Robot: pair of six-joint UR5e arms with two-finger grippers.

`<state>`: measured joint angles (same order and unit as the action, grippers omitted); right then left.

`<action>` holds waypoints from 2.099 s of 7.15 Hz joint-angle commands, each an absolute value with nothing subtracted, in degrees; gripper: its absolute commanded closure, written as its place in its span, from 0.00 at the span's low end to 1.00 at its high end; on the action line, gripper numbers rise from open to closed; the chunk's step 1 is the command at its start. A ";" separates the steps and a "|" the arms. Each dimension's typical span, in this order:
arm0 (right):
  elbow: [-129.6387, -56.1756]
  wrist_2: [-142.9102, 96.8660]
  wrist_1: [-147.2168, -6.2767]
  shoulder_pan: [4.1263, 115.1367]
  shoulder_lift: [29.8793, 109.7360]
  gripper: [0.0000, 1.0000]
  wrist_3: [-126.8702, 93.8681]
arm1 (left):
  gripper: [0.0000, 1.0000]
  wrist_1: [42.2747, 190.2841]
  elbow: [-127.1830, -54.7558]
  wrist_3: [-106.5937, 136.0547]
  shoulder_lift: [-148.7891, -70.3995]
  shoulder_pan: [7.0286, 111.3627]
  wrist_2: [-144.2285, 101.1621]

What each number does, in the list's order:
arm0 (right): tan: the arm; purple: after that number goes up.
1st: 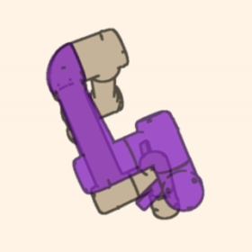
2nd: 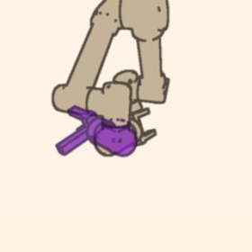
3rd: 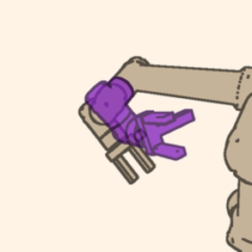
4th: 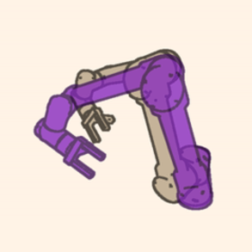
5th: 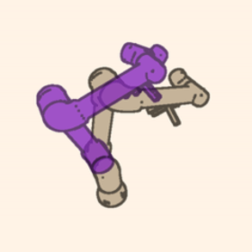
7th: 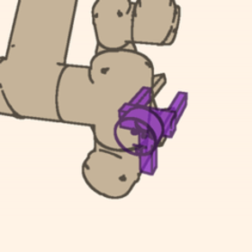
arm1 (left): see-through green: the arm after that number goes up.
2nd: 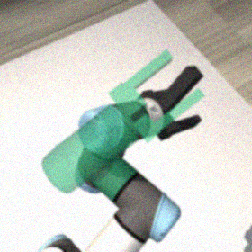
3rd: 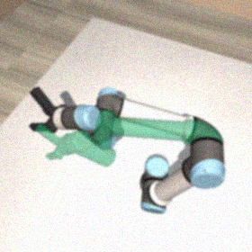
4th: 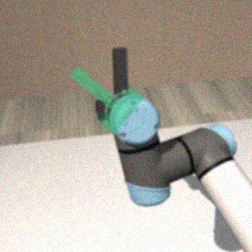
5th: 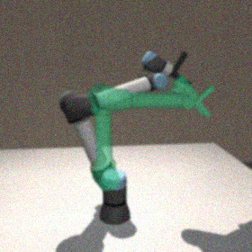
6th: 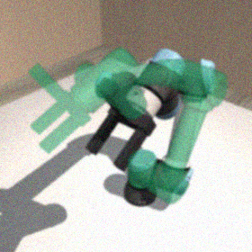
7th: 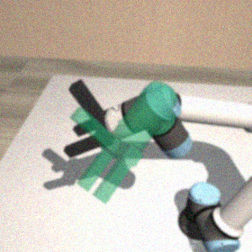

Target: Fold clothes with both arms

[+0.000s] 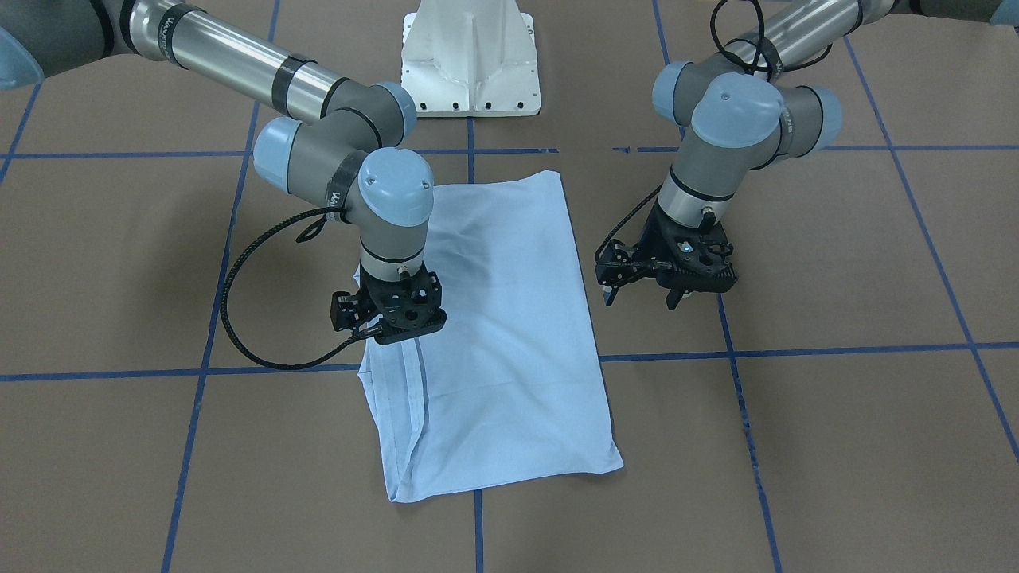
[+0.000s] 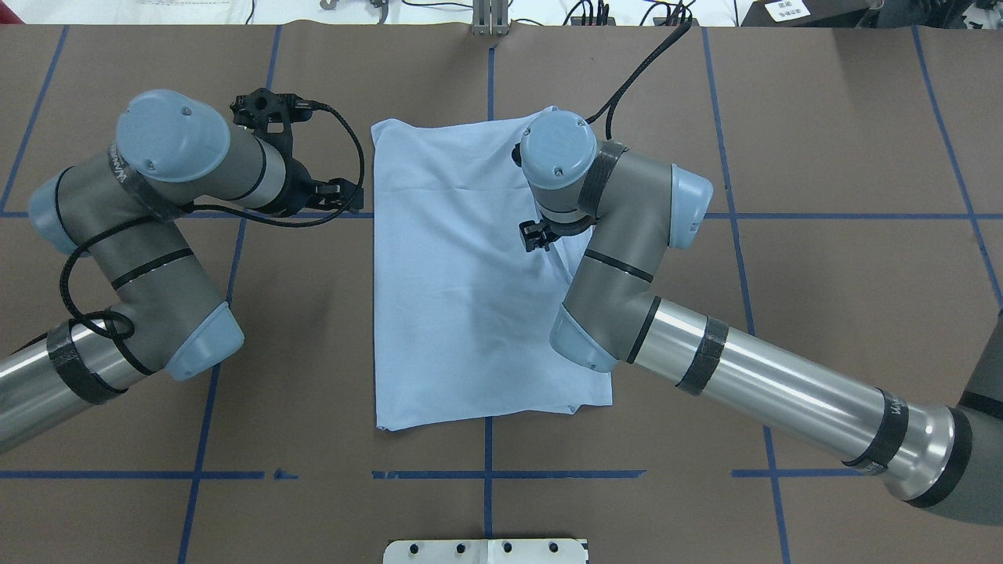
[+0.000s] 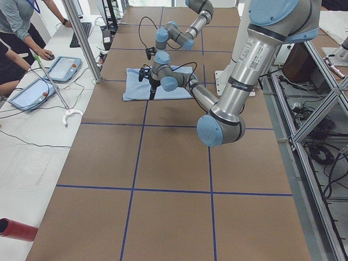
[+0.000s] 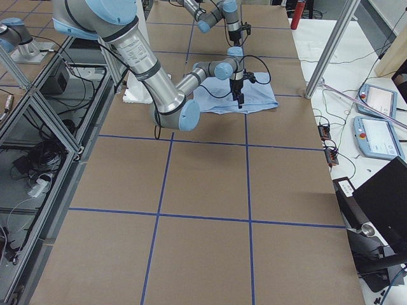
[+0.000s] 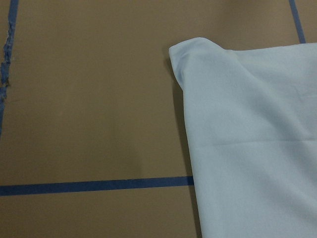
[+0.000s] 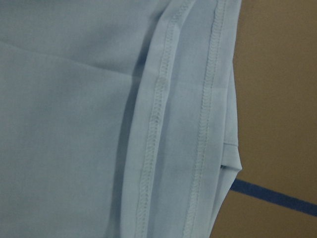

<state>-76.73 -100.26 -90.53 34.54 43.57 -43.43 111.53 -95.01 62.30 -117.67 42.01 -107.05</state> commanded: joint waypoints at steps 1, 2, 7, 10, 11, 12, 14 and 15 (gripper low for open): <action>-75.85 -100.28 -90.53 34.54 43.68 0.00 -43.50 | 0.00 111.53 -95.01 62.31 -117.86 41.92 -107.05; -75.68 -100.28 -90.53 34.54 43.77 0.00 -43.42 | 0.00 111.53 -94.92 62.31 -117.86 41.92 -107.05; -75.76 -104.73 -86.50 40.31 47.90 0.00 -39.47 | 0.00 111.45 -95.18 62.31 -118.21 41.92 -107.05; -77.68 -110.02 -86.48 42.45 47.20 0.00 -38.41 | 0.00 111.36 -95.53 62.66 -118.39 41.92 -107.22; -82.74 -111.08 -86.83 42.71 48.42 0.00 -39.10 | 0.00 111.36 -96.15 64.75 -117.69 41.40 -110.88; -90.62 -112.66 -87.44 42.71 53.04 0.00 -40.76 | 0.00 111.27 -96.24 73.13 -116.90 41.22 -118.84; -101.82 -117.23 -87.45 41.93 59.13 0.00 -46.20 | 0.00 111.09 -106.90 88.85 -110.52 32.40 -115.35; -103.69 -117.77 -87.02 40.71 59.59 0.00 -49.62 | 0.00 110.57 -109.31 97.91 -110.13 27.91 -112.70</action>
<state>-99.78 -116.44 -87.34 41.88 57.92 -45.76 111.02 -104.99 87.12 -111.89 33.43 -115.52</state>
